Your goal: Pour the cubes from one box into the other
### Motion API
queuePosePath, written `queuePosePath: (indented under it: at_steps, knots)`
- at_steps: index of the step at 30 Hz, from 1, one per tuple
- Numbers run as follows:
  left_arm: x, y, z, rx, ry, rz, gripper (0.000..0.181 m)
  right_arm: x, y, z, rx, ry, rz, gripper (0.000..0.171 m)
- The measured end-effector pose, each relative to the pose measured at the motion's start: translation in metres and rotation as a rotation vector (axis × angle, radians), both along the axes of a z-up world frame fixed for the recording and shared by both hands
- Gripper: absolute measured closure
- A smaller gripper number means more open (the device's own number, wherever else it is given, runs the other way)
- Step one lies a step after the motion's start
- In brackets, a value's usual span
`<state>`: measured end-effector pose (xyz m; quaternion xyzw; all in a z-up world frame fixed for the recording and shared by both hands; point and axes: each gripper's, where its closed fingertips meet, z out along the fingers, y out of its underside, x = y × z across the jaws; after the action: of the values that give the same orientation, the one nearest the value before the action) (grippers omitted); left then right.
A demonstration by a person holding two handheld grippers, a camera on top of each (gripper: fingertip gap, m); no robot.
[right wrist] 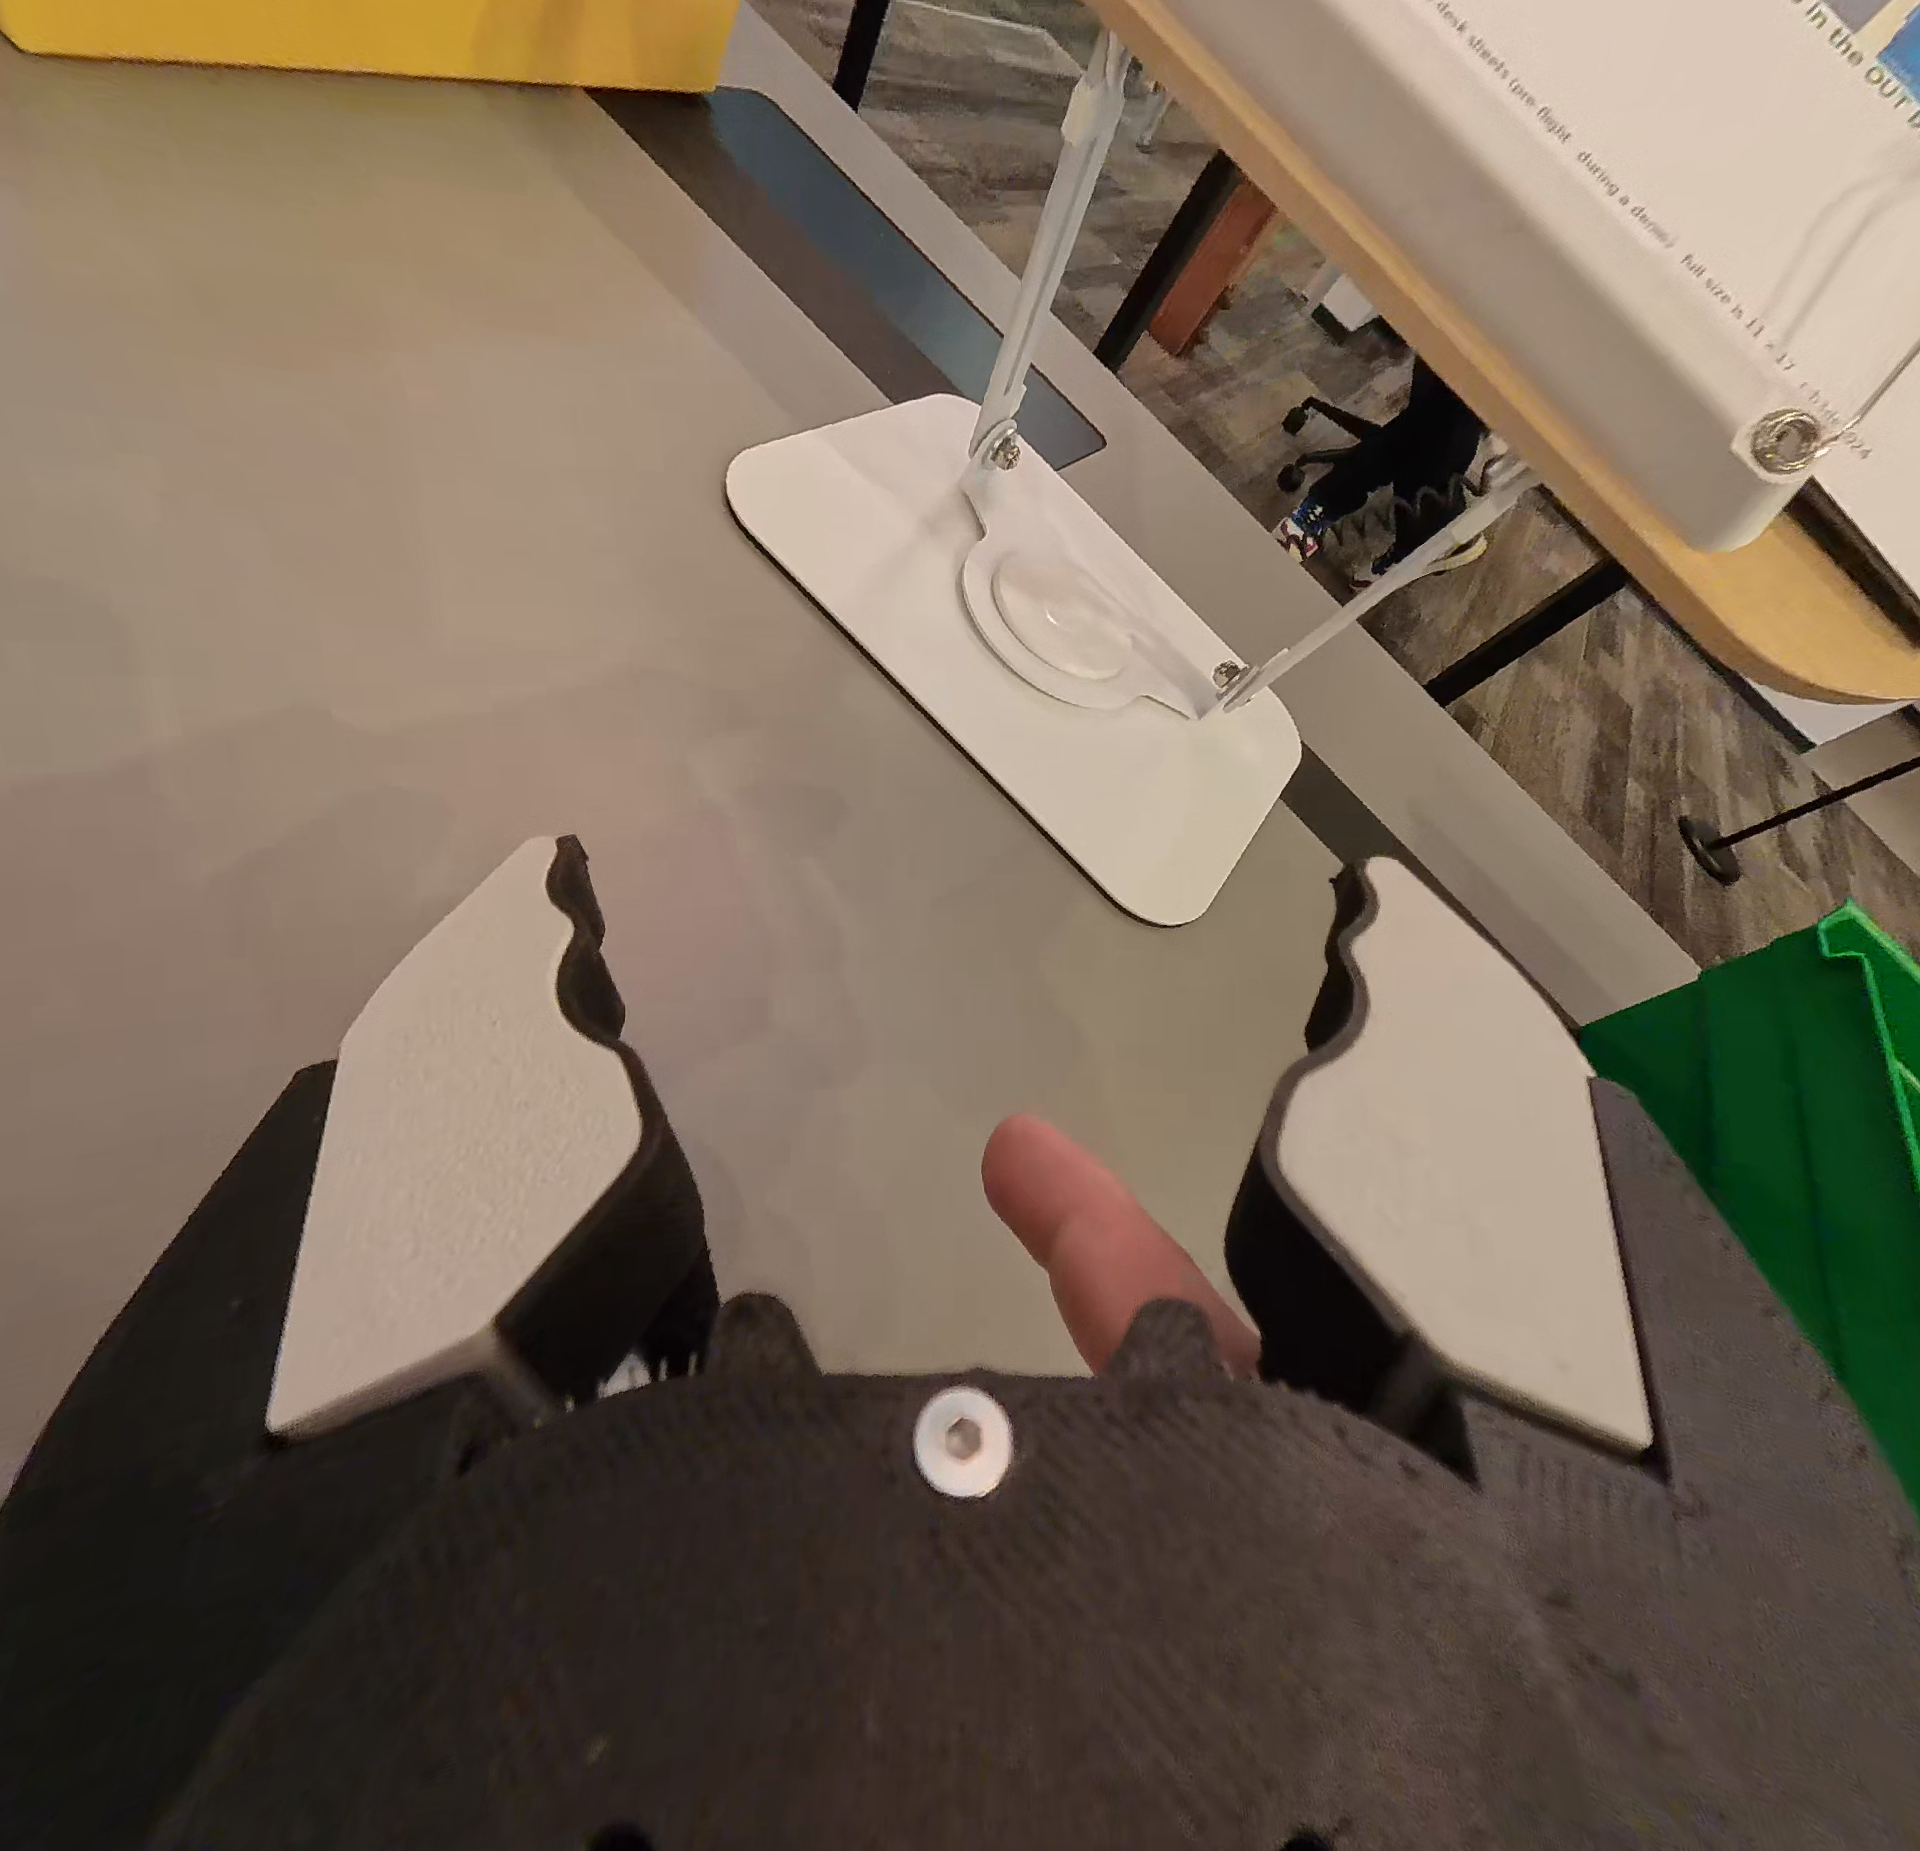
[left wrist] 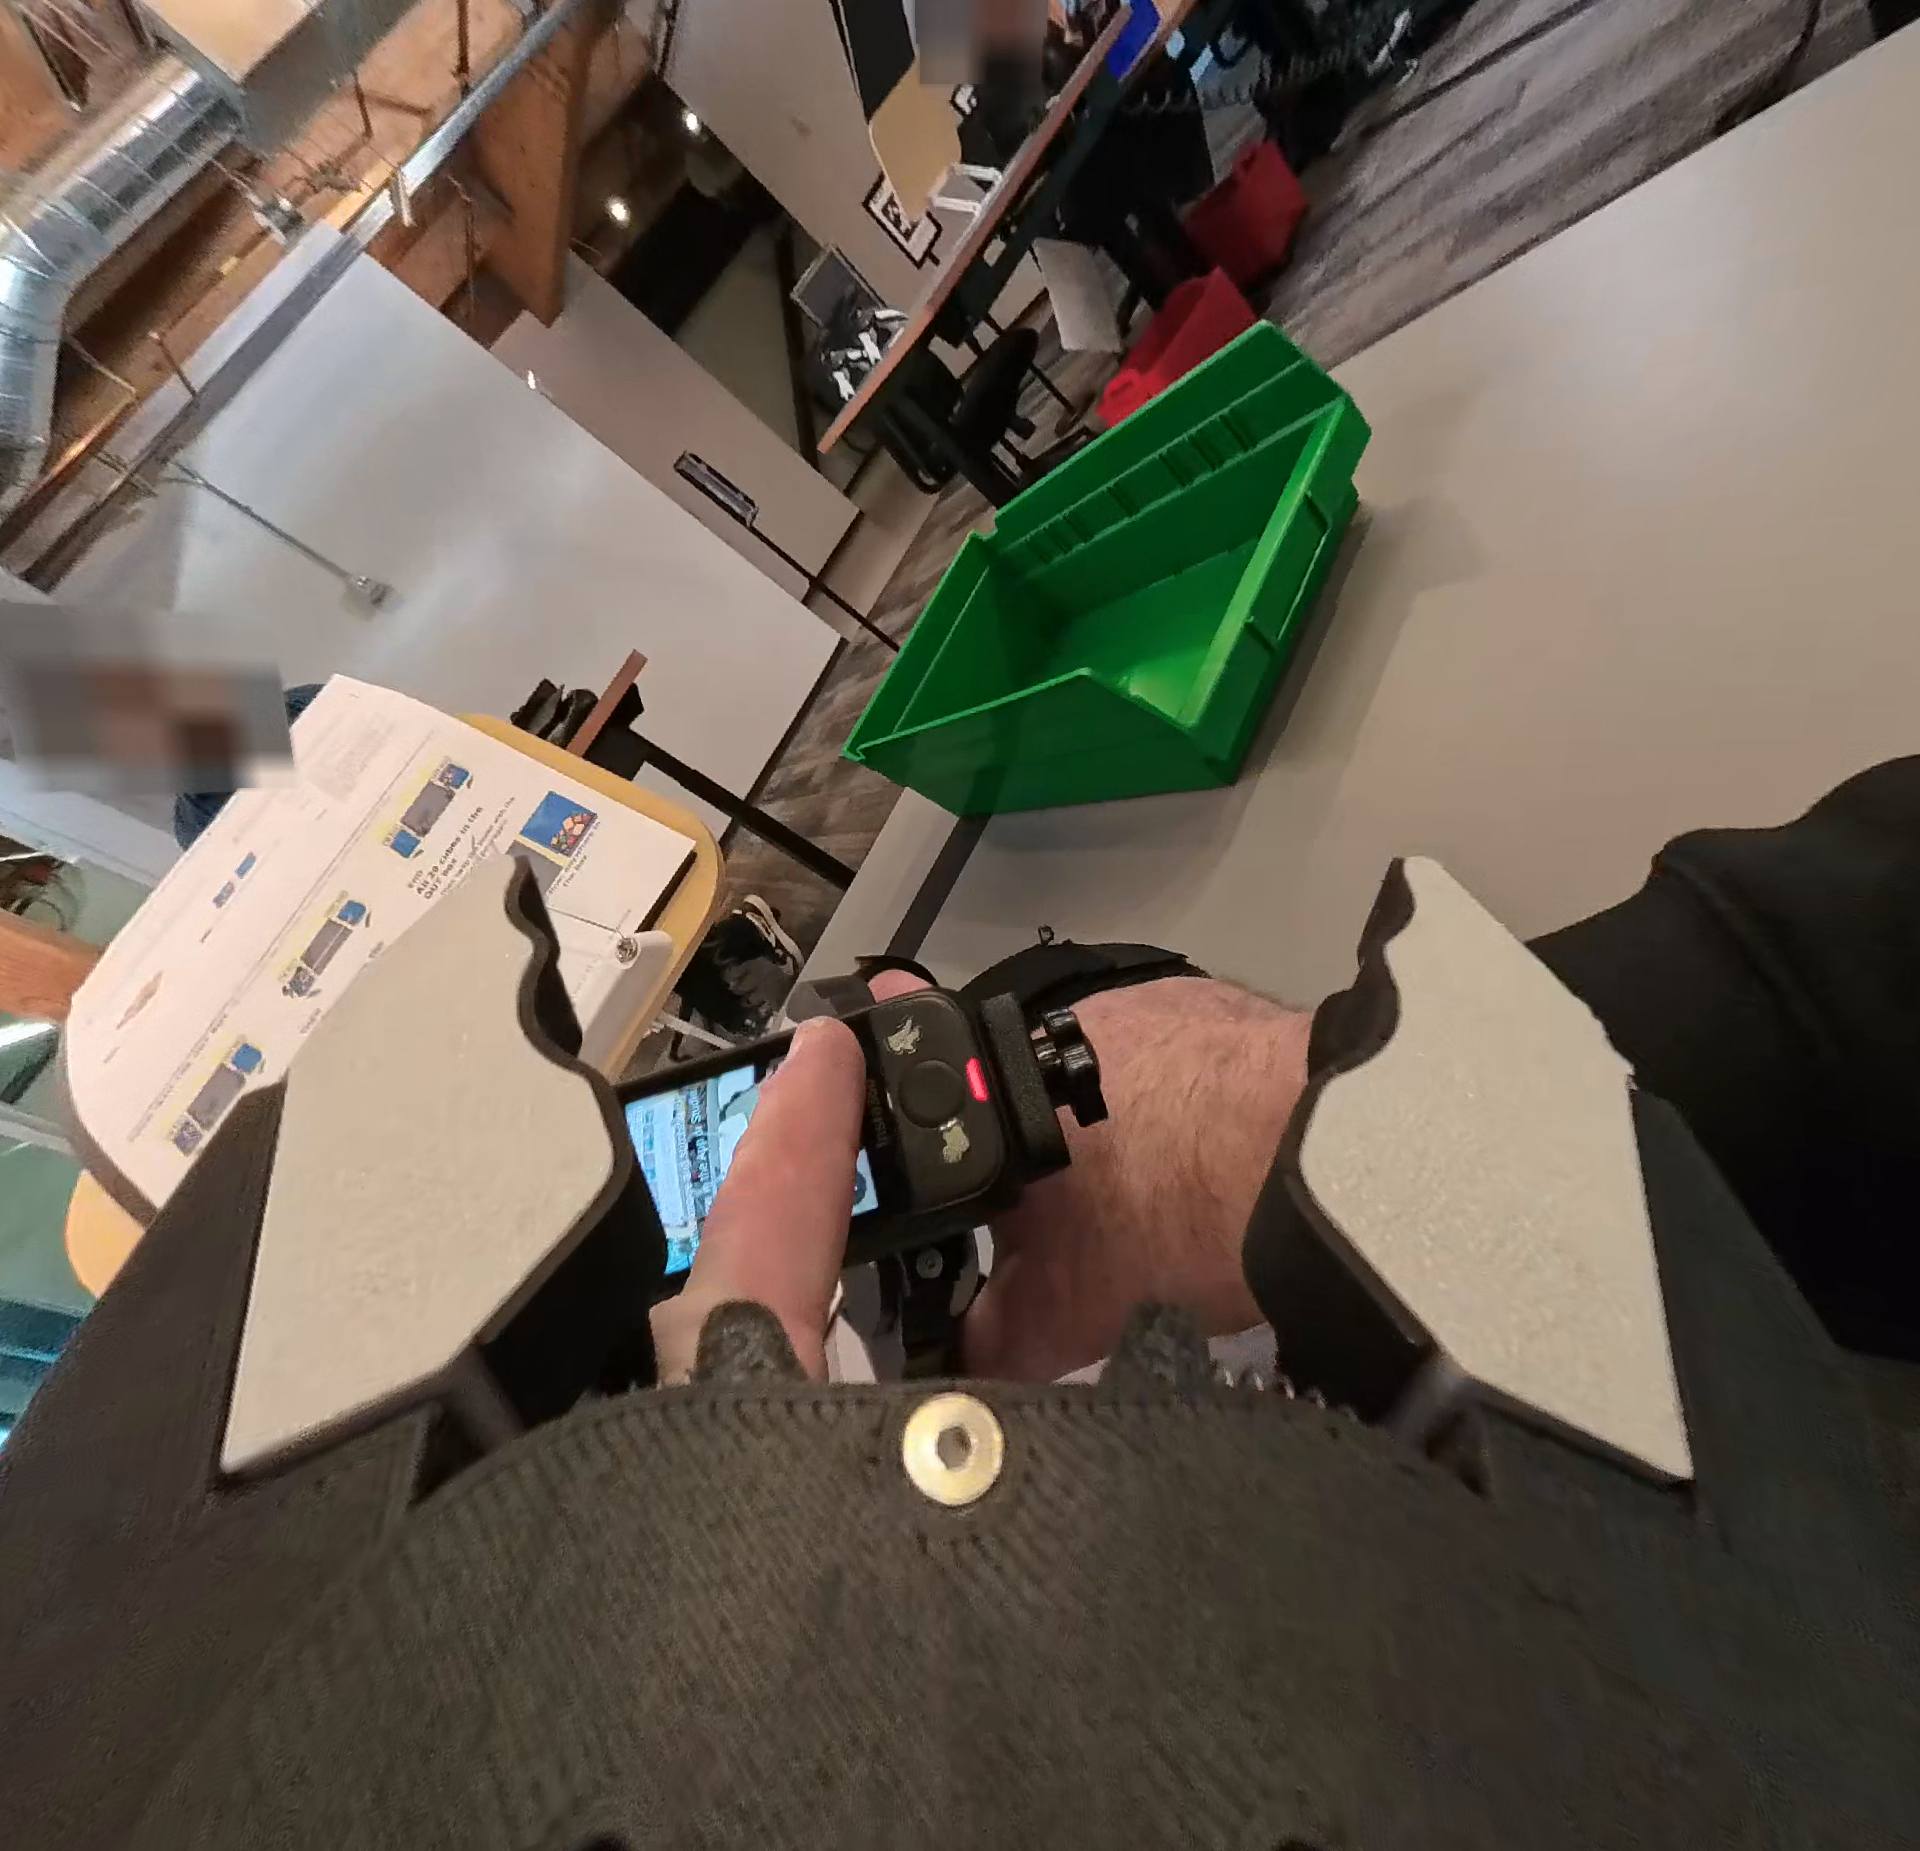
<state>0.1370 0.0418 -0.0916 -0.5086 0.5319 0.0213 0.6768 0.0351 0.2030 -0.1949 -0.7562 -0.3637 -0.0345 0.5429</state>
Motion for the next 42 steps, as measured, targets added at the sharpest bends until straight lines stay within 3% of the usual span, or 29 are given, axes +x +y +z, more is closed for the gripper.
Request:
queuePosePath:
  at_steps: [6, 13, 20, 23, 27, 32, 37, 40, 42]
  knots:
    - [-0.021, 0.000, 0.033, 0.019, -0.146, 0.015, 0.049, 0.007, 0.002, -0.003, -0.015, 0.030, -0.006, 0.046]
    - [-0.080, 0.029, 0.052, 0.006, -0.281, 0.143, 0.061, 0.013, 0.005, -0.003, -0.019, 0.064, -0.015, 0.046]
    - [-0.150, 0.076, 0.028, -0.149, -0.379, 0.296, 0.080, 0.024, 0.008, -0.007, -0.020, 0.110, -0.026, 0.053]
    - [-0.190, 0.099, 0.014, -0.239, -0.470, 0.365, 0.102, 0.034, 0.013, -0.008, -0.024, 0.137, -0.038, 0.057]
    - [-0.247, 0.125, -0.002, -0.216, -0.506, 0.510, 0.118, 0.034, 0.012, -0.009, -0.049, 0.255, 0.011, 0.076]
    - [-0.282, 0.148, -0.034, -0.303, -0.568, 0.563, 0.146, 0.034, 0.014, -0.015, -0.122, 0.385, 0.030, 0.097]
    - [-0.294, 0.164, -0.071, -0.352, -0.593, 0.594, 0.179, 0.031, 0.011, -0.012, -0.113, 0.403, 0.071, 0.138]
    - [-0.291, 0.166, -0.087, -0.364, -0.540, 0.594, 0.181, 0.028, 0.008, -0.011, -0.105, 0.393, 0.092, 0.165]
    - [-0.291, 0.167, -0.088, -0.360, -0.539, 0.594, 0.181, 0.028, 0.007, -0.010, -0.098, 0.397, 0.096, 0.166]
